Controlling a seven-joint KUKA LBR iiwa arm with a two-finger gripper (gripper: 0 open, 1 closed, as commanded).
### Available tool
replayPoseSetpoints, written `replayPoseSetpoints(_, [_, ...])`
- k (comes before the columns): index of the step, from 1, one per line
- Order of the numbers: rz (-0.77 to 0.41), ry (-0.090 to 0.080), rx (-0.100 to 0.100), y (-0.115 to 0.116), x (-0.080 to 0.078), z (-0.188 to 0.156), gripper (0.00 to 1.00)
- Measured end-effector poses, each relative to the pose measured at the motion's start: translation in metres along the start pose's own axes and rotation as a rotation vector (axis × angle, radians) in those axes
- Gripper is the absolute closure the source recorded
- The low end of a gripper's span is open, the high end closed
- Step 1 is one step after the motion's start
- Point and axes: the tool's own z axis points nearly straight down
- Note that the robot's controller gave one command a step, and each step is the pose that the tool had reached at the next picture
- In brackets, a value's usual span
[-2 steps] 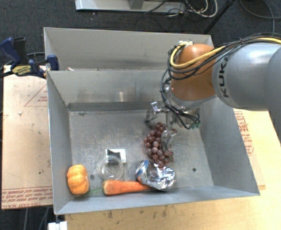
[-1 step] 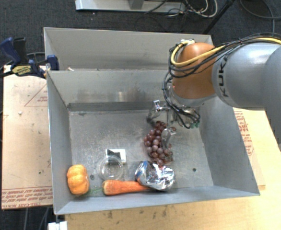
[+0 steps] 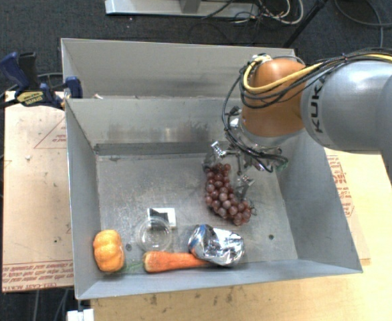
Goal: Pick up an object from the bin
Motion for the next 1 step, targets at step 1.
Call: replayPoseSetpoints(1, [0.124,0.004,0.003,0.0025,0.0045,-0.0005,1.00])
